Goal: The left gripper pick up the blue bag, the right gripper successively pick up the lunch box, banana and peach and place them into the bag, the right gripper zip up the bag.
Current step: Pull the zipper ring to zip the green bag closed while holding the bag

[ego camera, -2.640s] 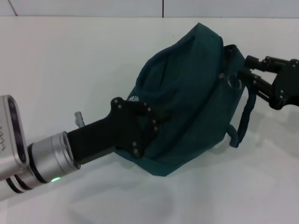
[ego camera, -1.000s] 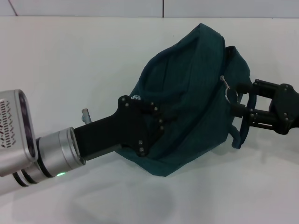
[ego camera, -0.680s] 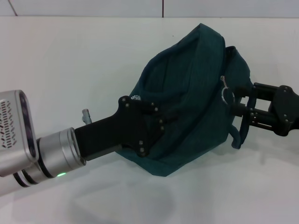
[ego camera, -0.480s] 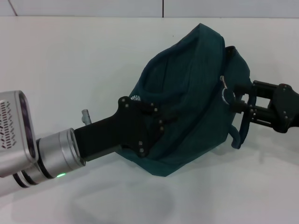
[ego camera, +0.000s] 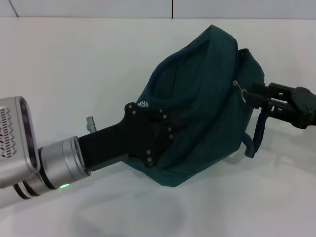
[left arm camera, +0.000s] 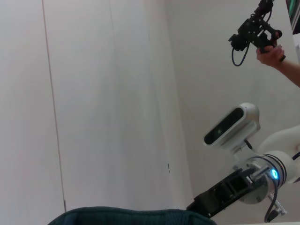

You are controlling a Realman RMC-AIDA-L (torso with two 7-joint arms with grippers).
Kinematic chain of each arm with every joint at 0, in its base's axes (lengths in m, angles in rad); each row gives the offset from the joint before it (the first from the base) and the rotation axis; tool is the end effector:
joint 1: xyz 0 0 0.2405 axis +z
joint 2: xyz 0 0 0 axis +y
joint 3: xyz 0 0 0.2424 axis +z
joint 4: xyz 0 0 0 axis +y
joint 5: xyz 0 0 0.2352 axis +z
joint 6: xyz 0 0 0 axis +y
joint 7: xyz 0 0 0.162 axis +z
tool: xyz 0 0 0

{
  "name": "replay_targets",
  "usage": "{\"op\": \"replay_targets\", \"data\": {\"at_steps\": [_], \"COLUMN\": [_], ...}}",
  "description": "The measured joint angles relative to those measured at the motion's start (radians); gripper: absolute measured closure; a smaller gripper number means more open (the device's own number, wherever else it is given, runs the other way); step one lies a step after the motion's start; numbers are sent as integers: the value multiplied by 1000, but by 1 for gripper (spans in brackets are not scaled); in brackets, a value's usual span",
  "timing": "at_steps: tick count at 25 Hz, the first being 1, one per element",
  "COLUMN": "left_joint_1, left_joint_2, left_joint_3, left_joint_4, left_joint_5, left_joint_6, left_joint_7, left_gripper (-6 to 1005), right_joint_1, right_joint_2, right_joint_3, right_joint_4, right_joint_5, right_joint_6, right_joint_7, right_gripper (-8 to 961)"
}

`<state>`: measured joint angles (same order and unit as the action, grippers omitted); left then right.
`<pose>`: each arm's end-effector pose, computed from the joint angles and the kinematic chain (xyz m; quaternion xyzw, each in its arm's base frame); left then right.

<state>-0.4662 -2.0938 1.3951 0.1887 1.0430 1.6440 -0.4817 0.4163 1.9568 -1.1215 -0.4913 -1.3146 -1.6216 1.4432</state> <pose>-0.2289 0.2767 -0.0831 -0.8886 0.0070 -0.4203 0.1834 0.2518 0.3267 0.0082 -0.8682 0.2798 0.4014 0.0820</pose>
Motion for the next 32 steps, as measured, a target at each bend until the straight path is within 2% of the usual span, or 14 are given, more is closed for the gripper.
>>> {"op": "replay_targets", "data": {"at_steps": [7, 14, 25, 32], "left_joint_1": [-1, 0, -3, -1], "left_joint_2": [-1, -3, -5, -5], "left_joint_3": [4, 13, 15, 15], "left_joint_4": [0, 0, 0, 0], "left_joint_5": [1, 2, 2, 2], "left_joint_6": [0, 1, 1, 0], "left_joint_7": [0, 0, 0, 0], "left_gripper": [957, 957, 957, 958], "right_joint_1": [-11, 28, 28, 25], "right_joint_2": [1, 2, -4, -5], "right_joint_3": [52, 47, 56, 57], "right_joint_4": [3, 26, 26, 52], "right_joint_5": [-2, -51, -71, -71], "right_joint_6": [10, 29, -67, -81], "right_joint_7": [5, 43, 62, 65], "right_gripper": [406, 428, 462, 484]}}
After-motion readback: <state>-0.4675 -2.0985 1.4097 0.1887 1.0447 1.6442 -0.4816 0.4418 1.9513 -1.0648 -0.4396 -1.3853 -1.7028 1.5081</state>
